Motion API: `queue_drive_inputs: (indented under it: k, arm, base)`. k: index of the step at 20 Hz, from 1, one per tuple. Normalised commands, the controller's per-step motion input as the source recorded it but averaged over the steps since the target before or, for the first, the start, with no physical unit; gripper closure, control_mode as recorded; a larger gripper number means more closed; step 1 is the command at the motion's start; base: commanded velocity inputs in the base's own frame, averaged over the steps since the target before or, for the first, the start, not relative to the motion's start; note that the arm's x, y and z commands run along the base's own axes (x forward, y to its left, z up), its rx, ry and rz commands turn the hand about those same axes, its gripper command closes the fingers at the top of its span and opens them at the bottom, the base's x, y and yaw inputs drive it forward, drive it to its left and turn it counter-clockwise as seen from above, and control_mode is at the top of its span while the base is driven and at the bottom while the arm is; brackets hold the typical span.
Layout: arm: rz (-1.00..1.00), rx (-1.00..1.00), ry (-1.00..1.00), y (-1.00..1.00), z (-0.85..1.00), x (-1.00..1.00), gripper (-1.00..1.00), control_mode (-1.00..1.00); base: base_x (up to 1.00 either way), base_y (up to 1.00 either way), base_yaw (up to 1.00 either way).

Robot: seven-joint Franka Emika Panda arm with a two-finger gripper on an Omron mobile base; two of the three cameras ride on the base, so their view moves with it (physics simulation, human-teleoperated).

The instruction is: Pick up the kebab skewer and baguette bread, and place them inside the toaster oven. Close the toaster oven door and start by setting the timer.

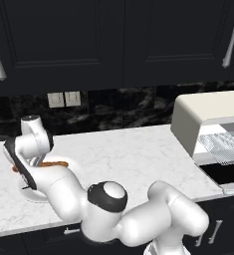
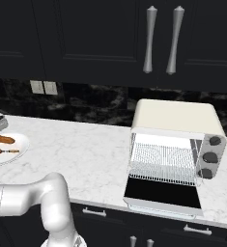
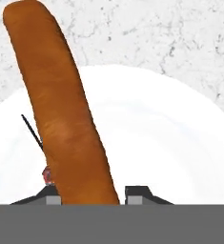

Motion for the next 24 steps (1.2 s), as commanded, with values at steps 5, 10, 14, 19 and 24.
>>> queue_drive_inputs:
  k: [5,10,14,19,24]
  arm:
    - [0.04,-0.02,0.00,-0.24,0.52,-0.87,1.00,-1.00]
    - [0.02,-0.02,0.00,-0.45,0.34,-0.76,1.00,-1.00]
    - [0.00,0.00,-0.01,-0.79,0.39,-0.63,1.00,-1.00]
    - [0.00,0.00,-0.08,-0.99,0.40,-0.64,1.00,-1.00]
    - [0.00,0.00,-0.14,-1.00,0.15,-0.42,1.00,-1.00]
  base:
    - [0.00,0.00,0.00]
    - [0.00,0.00,0.00]
    - [0.00,0.00,0.00]
    - [0.00,0.00,0.00]
    - [0.00,0.00,0.00]
